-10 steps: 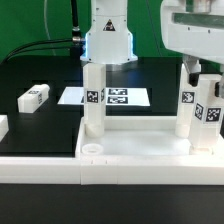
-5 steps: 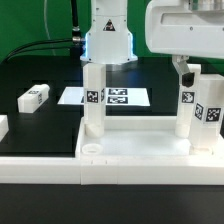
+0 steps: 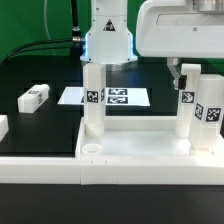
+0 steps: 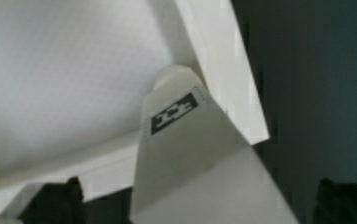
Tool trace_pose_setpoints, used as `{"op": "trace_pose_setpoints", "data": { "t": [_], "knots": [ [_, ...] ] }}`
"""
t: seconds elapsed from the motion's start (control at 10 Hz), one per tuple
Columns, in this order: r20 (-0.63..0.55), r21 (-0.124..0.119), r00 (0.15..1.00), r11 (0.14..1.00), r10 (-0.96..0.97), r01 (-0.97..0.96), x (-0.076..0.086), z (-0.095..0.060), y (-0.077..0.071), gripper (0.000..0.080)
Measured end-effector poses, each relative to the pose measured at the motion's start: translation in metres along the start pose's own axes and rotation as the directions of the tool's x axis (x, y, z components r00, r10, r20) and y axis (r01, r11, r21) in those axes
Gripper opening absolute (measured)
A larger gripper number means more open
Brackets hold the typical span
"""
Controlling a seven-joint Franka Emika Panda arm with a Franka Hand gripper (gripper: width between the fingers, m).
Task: Assemble desk
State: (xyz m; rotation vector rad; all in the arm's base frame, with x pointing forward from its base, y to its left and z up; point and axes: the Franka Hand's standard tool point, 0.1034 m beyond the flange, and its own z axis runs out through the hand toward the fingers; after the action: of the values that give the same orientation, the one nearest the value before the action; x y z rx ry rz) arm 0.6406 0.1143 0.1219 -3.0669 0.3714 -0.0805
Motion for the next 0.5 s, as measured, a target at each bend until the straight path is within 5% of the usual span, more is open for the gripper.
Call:
{"op": "trace_pose_setpoints", "data": {
  "t": [0.5],
  "knots": [
    [-0.01,-0.004,0.947,0.947,-0.321,0.321,-0.0027,0.0016,-0.0053,0.0649]
  ]
}}
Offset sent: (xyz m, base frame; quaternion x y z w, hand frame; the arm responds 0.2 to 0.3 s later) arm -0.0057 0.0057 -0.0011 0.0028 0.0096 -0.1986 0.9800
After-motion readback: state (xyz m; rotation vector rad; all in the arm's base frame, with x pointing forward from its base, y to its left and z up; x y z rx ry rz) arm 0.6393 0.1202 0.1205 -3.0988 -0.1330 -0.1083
